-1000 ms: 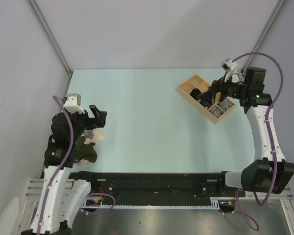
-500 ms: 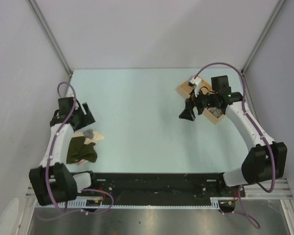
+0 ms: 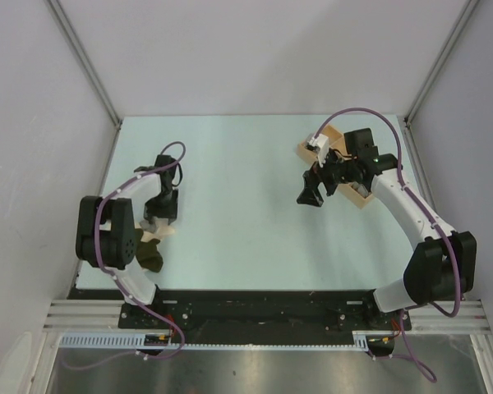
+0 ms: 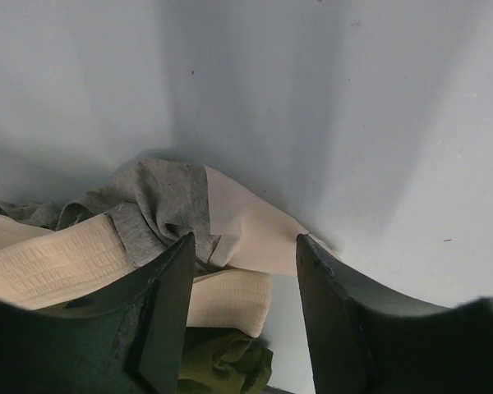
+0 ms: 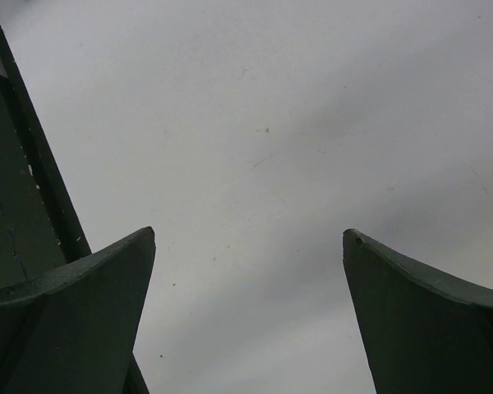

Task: Roll the underwear
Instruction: Move the underwear to the center of the board.

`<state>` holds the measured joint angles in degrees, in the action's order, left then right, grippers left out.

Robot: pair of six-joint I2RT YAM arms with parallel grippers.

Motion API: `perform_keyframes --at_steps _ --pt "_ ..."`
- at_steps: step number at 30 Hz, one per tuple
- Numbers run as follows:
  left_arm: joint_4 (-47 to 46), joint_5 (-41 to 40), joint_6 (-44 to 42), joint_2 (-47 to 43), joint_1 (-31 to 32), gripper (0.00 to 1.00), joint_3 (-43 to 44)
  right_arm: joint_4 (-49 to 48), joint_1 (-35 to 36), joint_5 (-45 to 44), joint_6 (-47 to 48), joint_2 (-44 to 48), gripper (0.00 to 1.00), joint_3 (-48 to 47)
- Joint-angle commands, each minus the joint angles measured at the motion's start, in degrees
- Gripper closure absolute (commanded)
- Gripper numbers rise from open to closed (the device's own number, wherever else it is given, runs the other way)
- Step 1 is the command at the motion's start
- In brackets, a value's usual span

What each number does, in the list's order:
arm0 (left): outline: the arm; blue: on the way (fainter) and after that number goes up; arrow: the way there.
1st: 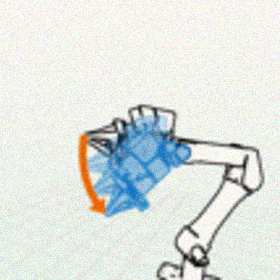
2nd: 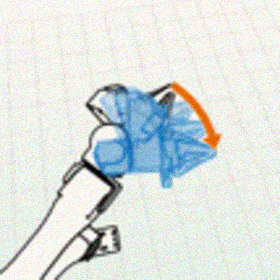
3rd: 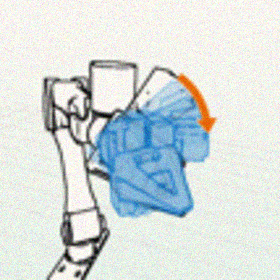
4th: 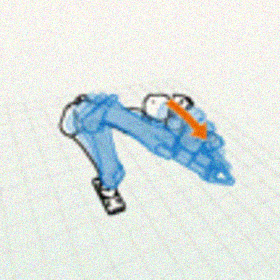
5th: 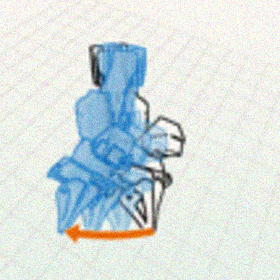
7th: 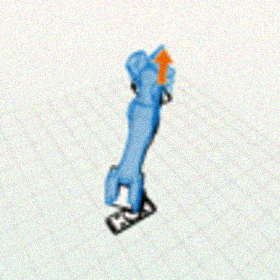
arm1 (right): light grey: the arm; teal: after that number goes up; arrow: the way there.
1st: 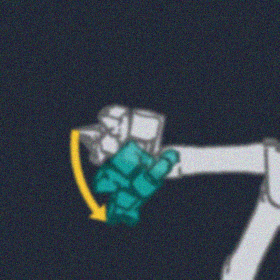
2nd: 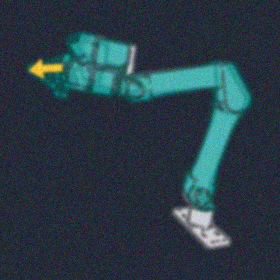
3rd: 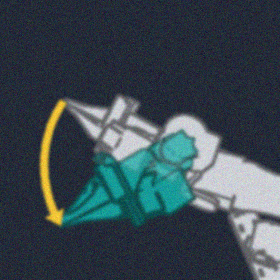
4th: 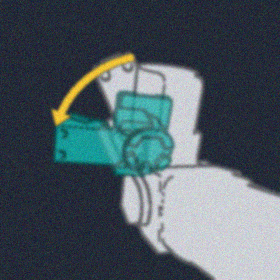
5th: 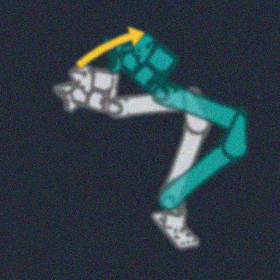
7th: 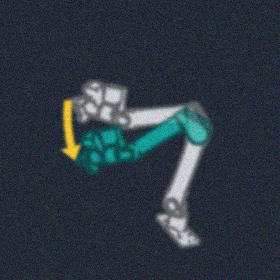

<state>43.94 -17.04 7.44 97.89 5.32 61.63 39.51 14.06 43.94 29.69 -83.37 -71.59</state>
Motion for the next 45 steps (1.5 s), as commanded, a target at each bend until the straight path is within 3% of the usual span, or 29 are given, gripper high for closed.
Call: perform_keyframes --at_steps 1,7,13,14,18,25,31,35,40,45 --pt "0.9 -1.3 -2.7 -0.2 0.0 0.43 2.7 0.2 0.2 -0.8 1.1 -0.5 0.0 -0.7" --pt "-0.5 2.3 -3.1 3.9 -0.4 0.46 1.7 0.2 0.1 -1.1 1.0 -0.8 0.0 -0.7" --pt "-1.2 2.8 -3.5 3.6 -0.9 0.74 1.4 0.3 0.0 -1.3 1.2 -0.7 0.0 -0.7" --pt "-1.2 2.9 -3.5 3.5 -1.3 0.86 1.5 0.4 0.1 -1.3 1.2 -0.7 0.0 -0.7" --pt "-1.4 2.4 -3.3 -0.7 -1.4 1.0 1.7 0.3 -0.2 -1.3 1.4 0.0 0.0 -0.8" --pt "-3.5 9.5 -2.4 -19.4 -0.8 1.0 3.3 0.7 -0.1 -1.7 1.9 0.3 0.0 -1.0" --pt "-4.1 16.5 -2.3 -28.4 4.7 1.0 11.4 0.9 0.0 -2.6 2.5 1.1 0.0 -1.0" --pt "-3.8 20.6 -1.7 -30.4 8.1 1.0 18.8 1.0 -0.9 -2.6 2.9 2.0 0.0 -1.1" --pt "-7.8 32.7 2.9 -31.0 12.1 1.0 22.6 1.2 -5.5 -0.6 2.7 3.1 0.0 -1.1" --pt "-14.6 37.8 8.5 -28.2 22.0 1.0 23.5 1.3 -10.5 2.5 2.2 4.3 0.01 -1.1"
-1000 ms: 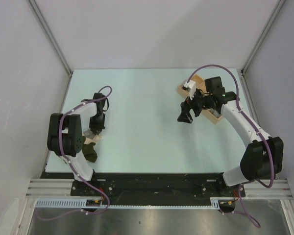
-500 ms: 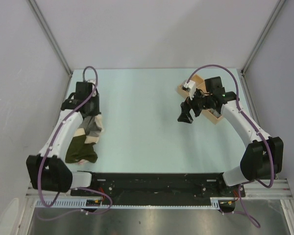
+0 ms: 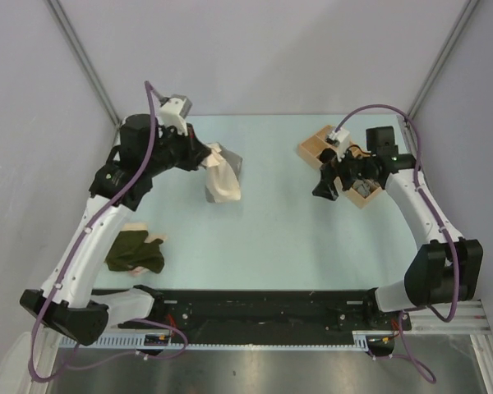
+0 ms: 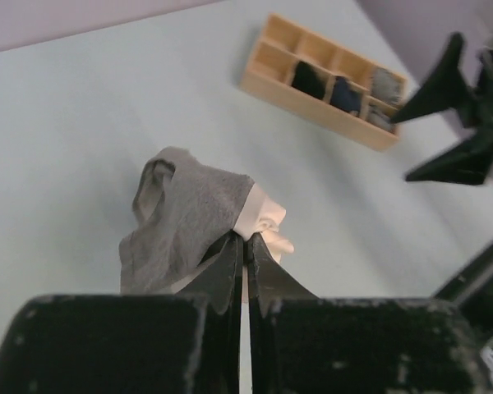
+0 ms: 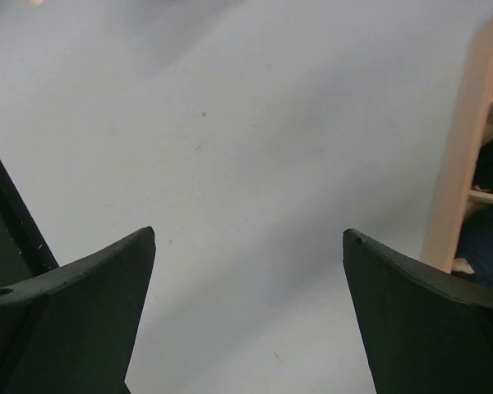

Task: Roll the underwear
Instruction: Move the underwear to the center of the board.

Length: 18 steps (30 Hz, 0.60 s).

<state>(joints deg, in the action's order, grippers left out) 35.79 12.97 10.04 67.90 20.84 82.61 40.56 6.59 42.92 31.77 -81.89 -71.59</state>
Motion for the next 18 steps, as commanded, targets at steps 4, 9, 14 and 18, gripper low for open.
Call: perform_keyframes --at_steps 4,9,14,18 --pt "-9.6 9.3 8.3 6.9 14.5 1.0 5.7 0.3 -5.9 4.4 0.0 3.4 0.0 -1.0" --pt "-13.1 12.2 10.7 12.1 21.7 1.0 9.9 0.4 -8.3 4.8 0.0 3.8 0.0 -1.0" --pt "-17.8 12.6 12.8 10.1 20.7 0.99 -1.9 0.7 -9.1 5.2 0.1 3.5 0.0 -1.0" --pt "-24.9 11.4 17.2 5.0 14.9 0.89 -20.7 1.1 -8.8 5.3 0.7 2.1 0.0 -1.0"
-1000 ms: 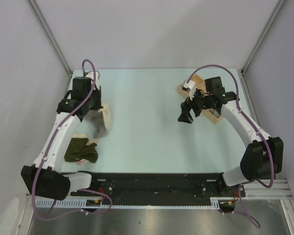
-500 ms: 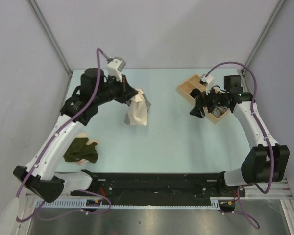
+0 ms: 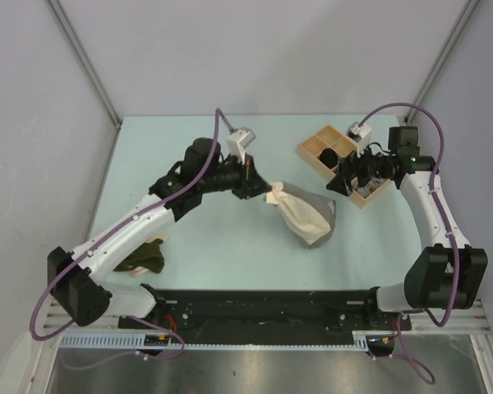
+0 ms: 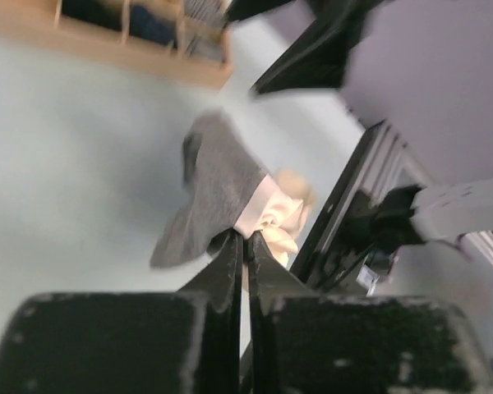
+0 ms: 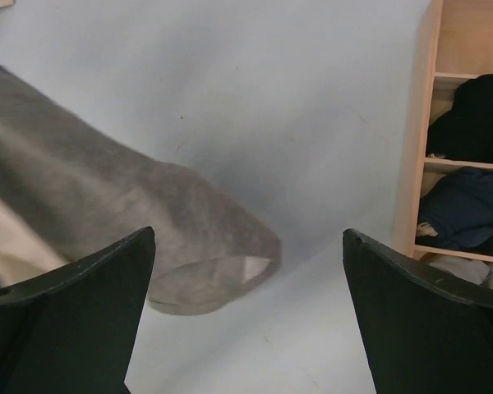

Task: Roll the underwear
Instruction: Move the underwear to the center of the board, then flatten out the underwear at the center of the board.

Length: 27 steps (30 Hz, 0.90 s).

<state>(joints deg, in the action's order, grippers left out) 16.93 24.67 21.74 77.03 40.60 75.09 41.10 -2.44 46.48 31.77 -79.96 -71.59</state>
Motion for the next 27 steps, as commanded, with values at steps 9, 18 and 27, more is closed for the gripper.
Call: perform_keyframes --at_steps 9,18,27 --pt "-5.0 -8.2 8.7 -18.8 -18.6 0.3 -38.9 4.3 5.9 1.8 7.2 -4.0 0.0 -1.0" --pt "-3.7 -9.6 2.0 -18.4 -19.7 0.15 -34.5 7.1 23.5 -7.5 16.2 -7.3 0.0 0.6" --pt "-4.4 -10.0 0.6 -18.0 -20.0 0.15 -34.7 1.3 32.9 -21.4 18.2 -11.7 0.08 5.8"
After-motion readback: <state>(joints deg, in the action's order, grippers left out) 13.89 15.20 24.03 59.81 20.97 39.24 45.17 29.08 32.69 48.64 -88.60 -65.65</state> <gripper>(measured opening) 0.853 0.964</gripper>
